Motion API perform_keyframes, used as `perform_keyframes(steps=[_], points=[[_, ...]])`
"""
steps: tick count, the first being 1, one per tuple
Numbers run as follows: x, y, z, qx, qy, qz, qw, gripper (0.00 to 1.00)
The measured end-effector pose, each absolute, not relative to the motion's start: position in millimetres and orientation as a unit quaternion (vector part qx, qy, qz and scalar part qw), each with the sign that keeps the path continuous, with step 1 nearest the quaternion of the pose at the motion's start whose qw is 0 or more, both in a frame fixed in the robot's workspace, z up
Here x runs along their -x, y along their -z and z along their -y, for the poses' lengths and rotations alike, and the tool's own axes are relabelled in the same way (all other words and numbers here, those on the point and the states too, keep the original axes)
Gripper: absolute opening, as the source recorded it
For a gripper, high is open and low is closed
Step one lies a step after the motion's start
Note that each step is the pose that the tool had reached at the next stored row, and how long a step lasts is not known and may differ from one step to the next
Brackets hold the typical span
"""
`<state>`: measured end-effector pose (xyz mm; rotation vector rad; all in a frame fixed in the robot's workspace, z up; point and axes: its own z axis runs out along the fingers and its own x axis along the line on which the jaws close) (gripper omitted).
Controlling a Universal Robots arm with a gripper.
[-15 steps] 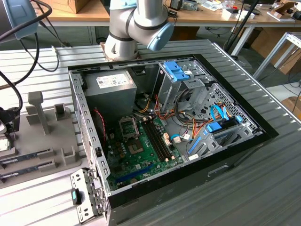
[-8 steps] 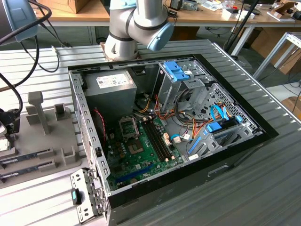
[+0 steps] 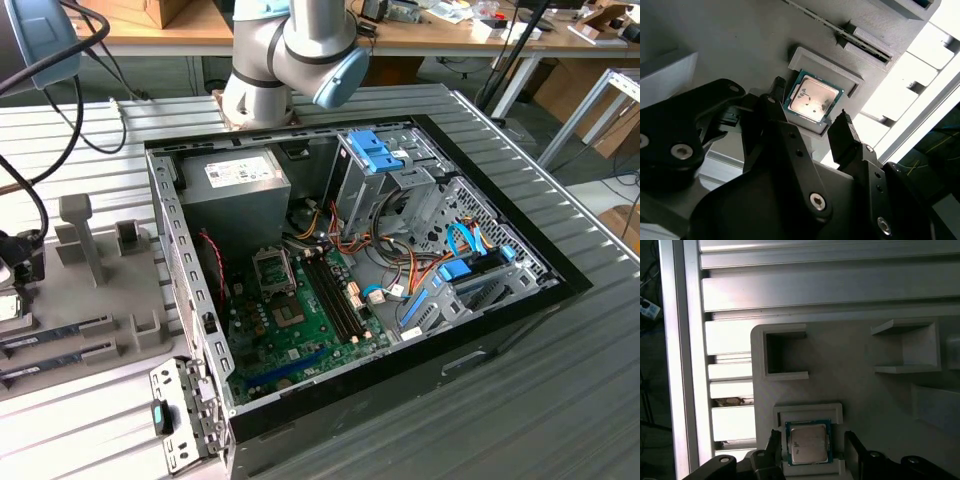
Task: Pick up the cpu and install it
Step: 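Pick up the cpu and move it towards the insertion slot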
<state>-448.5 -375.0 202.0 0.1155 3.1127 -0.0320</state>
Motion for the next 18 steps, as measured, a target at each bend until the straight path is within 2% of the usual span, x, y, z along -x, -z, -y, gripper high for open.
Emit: perform_keyframes(steps=[18], points=[[449.5,-191.7,376.4,-0.022,0.017,-1.000,0.013,0.62]])
